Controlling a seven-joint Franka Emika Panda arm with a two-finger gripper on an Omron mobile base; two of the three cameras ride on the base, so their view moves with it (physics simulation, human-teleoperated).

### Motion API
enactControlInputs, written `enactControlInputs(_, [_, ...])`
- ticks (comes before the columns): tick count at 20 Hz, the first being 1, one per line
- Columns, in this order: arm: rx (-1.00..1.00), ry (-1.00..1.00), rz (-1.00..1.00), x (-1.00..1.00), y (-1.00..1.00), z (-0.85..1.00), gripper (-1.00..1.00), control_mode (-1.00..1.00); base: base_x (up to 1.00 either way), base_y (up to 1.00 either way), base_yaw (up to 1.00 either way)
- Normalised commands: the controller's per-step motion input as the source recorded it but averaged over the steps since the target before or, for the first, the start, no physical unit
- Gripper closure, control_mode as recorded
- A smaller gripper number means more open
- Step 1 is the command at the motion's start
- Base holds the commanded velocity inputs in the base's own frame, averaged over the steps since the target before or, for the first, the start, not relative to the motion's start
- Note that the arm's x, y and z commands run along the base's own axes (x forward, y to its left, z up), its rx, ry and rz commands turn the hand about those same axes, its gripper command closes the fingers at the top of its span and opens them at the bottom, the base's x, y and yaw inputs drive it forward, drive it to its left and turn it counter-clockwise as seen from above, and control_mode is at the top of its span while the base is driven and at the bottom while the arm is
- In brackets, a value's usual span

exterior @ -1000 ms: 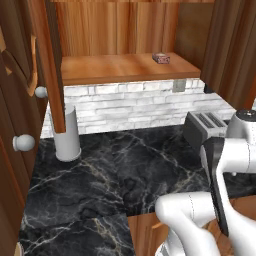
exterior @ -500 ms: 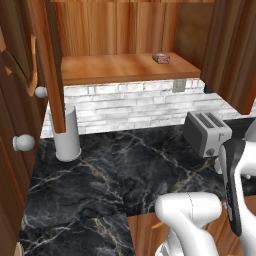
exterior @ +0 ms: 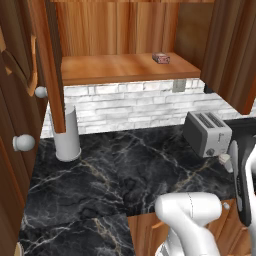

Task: Locate and retrieve the dish brush and bar soap from the cabinet. Place them next to the sink.

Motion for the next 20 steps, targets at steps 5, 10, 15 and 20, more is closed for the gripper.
enactControlInputs(5, [0.02,-0.01,0.15,0.4,-0.43,-0.08,1.0,-1.0,0.0,0.0,0.0])
enactControlInputs(10, [0.01,-0.02,0.15,0.34,-0.44,-0.09,1.0,-1.0,0.0,0.0,0.0])
enactControlInputs(15, [0.0,0.09,0.12,0.26,-0.38,-0.05,1.0,-1.0,0.0,0.0,0.0])
enactControlInputs(20, [0.0,0.1,0.08,0.19,-0.22,-0.06,1.0,-1.0,0.0,0.0,0.0])
